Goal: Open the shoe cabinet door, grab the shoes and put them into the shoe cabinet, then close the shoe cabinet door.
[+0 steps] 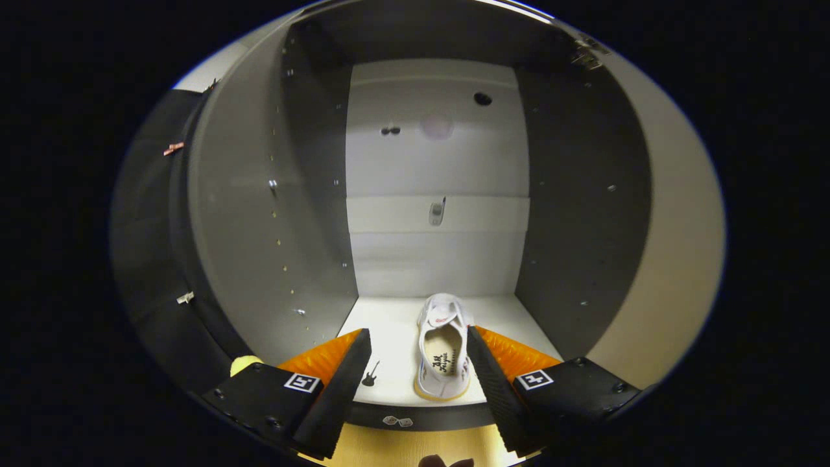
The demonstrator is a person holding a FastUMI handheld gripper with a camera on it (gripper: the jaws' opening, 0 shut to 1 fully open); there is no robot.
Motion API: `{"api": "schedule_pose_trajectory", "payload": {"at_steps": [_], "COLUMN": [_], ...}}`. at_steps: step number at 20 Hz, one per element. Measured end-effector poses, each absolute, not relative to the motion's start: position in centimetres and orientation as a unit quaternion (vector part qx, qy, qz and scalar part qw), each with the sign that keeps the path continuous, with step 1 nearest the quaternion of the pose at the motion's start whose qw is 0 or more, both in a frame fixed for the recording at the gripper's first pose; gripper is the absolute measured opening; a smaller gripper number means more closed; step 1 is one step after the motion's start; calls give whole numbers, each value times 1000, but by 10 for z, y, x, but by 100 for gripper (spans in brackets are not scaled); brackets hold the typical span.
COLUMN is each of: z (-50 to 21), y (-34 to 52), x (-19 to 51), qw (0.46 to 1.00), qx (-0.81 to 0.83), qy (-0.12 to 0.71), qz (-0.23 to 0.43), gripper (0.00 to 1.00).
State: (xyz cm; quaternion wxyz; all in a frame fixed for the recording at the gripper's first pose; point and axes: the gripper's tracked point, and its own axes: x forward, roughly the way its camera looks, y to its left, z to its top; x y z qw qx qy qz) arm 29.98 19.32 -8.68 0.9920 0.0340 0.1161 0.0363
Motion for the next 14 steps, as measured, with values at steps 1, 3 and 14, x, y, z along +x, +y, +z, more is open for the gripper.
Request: {"api": "schedule_pose_trajectory", "payload": {"at_steps": [1,3,14], "z": [-78,-66,5], "y": [184,174,125], "x": [286,255,68], "qw": [994,995,1000], "qx": [30,32,6], "qy": [106,92,19], "qz": [28,20,4], "gripper": [94,96,96]}}
